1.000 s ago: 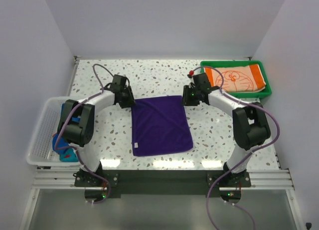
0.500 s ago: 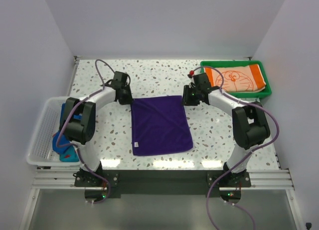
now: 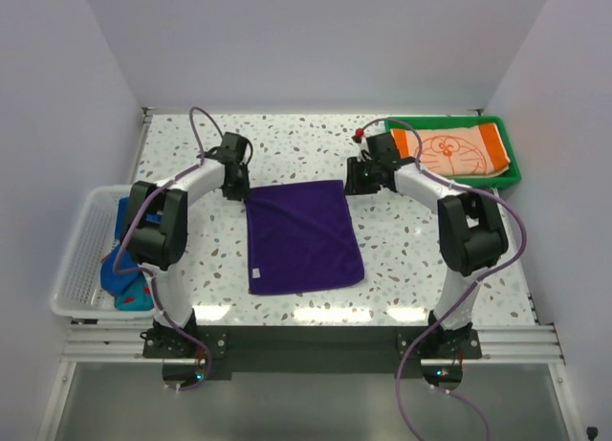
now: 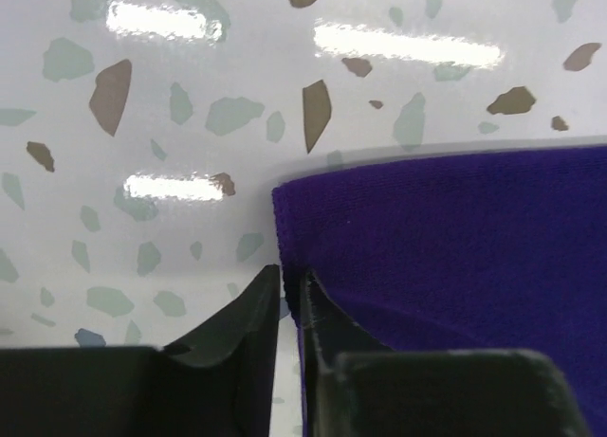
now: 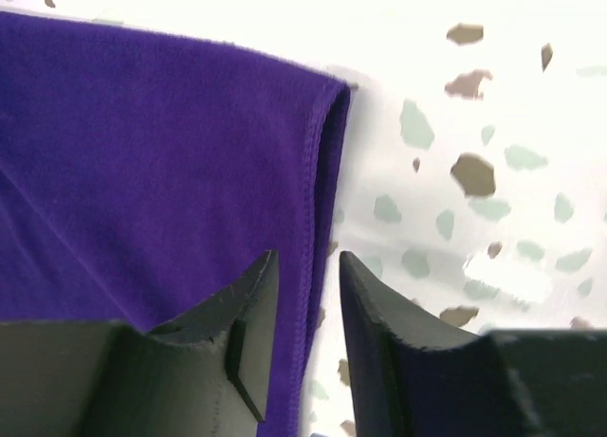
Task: Fold and stack the towels
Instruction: Fold the towel
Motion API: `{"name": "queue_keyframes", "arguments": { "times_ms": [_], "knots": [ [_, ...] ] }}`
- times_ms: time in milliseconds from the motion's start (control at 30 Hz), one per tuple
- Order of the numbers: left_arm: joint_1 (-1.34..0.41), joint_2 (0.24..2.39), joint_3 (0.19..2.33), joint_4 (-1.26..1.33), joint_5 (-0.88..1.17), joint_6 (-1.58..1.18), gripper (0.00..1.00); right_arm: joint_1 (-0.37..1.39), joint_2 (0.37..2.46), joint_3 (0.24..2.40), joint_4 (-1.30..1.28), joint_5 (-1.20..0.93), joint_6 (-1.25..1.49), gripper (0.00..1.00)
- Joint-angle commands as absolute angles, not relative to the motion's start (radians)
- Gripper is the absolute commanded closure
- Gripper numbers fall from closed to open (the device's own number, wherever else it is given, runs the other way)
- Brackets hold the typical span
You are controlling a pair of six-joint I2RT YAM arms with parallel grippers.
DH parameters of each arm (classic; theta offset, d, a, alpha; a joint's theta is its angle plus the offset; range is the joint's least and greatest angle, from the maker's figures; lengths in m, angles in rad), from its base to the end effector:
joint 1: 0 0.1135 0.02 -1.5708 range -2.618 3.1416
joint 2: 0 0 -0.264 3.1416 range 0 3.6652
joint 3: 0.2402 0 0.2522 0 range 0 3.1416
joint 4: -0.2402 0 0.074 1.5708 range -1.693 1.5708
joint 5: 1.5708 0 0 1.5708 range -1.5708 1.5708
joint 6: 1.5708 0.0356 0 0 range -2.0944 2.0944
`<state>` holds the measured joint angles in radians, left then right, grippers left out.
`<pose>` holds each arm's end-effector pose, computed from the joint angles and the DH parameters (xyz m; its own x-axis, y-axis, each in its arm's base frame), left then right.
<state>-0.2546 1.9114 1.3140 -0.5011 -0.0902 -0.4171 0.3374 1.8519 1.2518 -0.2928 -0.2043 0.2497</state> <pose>0.3824 -0.0962 0.1767 -0.8735 -0.1896 -0.4484 -0.1560 0.9815 -0.1110 0.3727 0.1384 0.1935 -0.8220 -0.0319 -0.5687 -0.2488 0.9182 0.3081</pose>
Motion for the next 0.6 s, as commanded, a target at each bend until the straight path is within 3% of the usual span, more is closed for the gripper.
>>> {"name": "queue_keyframes", "arguments": {
  "times_ms": [0, 133, 167, 300, 367, 400, 567],
  "knots": [
    [-0.247, 1.901, 1.353, -0.545, -0.17, -0.391, 0.76, 0.328, 1.897, 1.348, -0.29, -0.232, 0.147, 0.63],
    [-0.244, 1.852, 1.355, -0.551, -0.198, -0.376, 0.54, 0.322, 1.959, 1.426, -0.331, -0.285, 0.057, 0.59],
    [-0.241, 1.832, 1.356, -0.546, -0.198, -0.358, 0.42, 0.319, 1.97, 1.463, -0.342, -0.297, 0.039, 0.56],
    [-0.222, 1.798, 1.342, -0.483, -0.164, -0.28, 0.22, 0.316, 2.04, 1.561, -0.405, -0.336, -0.063, 0.52],
    [-0.204, 1.801, 1.341, -0.441, -0.115, -0.25, 0.14, 0.313, 2.092, 1.607, -0.458, -0.354, -0.109, 0.51],
    [-0.196, 1.802, 1.336, -0.425, -0.089, -0.221, 0.1, 0.31, 2.109, 1.652, -0.48, -0.37, -0.118, 0.45],
    [-0.137, 1.824, 1.312, -0.318, 0.13, -0.16, 0.05, 0.302, 2.192, 1.752, -0.566, -0.406, -0.166, 0.41]
  ]
}}
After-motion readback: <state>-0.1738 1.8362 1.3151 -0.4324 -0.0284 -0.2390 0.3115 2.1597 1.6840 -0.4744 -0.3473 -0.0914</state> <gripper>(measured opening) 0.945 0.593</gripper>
